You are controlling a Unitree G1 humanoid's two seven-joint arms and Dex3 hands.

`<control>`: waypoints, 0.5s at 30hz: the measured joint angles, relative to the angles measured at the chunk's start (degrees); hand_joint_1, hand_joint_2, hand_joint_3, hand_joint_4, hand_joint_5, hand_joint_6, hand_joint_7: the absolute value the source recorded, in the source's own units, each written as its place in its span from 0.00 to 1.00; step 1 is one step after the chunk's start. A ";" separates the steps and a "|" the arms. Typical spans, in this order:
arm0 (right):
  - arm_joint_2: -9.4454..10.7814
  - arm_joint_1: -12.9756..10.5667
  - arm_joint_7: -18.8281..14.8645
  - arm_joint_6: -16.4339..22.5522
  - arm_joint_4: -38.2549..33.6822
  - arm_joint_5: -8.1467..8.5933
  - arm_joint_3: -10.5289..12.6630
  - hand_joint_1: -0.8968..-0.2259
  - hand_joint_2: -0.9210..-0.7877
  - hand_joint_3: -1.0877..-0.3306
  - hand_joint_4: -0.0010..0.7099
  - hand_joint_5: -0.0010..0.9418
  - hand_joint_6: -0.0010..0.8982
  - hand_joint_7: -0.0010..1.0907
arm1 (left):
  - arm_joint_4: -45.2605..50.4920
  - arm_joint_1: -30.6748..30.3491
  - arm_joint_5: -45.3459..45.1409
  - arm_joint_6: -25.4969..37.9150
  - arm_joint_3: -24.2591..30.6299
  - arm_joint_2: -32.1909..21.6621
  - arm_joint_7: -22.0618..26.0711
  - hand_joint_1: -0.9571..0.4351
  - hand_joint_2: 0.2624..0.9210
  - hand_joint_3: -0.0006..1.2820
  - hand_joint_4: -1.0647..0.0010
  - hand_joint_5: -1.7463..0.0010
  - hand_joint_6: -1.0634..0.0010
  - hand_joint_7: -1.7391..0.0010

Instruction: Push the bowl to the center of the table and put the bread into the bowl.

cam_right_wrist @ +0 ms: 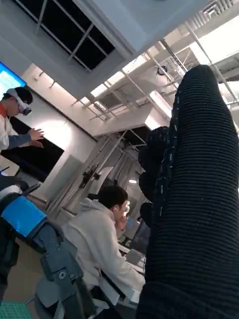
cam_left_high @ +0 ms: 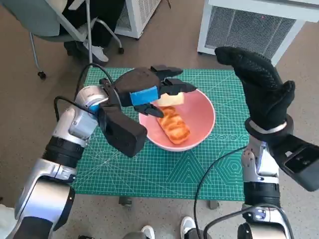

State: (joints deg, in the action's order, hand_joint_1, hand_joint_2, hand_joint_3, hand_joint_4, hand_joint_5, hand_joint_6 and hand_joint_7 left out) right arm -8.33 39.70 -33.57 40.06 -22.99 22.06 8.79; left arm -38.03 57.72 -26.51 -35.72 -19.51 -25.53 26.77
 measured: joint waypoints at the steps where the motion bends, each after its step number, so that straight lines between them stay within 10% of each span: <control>1: -0.01 0.00 0.08 0.00 0.04 -0.02 0.00 0.46 0.00 0.35 0.00 0.50 0.00 0.68 | -0.12 0.00 0.27 -0.47 0.24 0.05 -0.27 0.34 1.00 0.10 0.88 1.00 0.72 0.99; 15: -0.44 1.13 3.19 0.00 0.22 -2.19 0.13 0.47 0.00 0.36 0.00 0.51 0.00 0.63 | 2.17 -2.05 17.69 0.15 10.29 4.94 -1.50 0.23 1.00 0.26 0.88 1.00 0.74 1.00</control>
State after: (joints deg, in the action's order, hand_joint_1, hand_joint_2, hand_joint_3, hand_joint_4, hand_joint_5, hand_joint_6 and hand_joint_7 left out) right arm -8.77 40.83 -30.38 40.07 -22.76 19.87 8.92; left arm -35.86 55.67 -8.82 -35.56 -9.21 -20.59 25.27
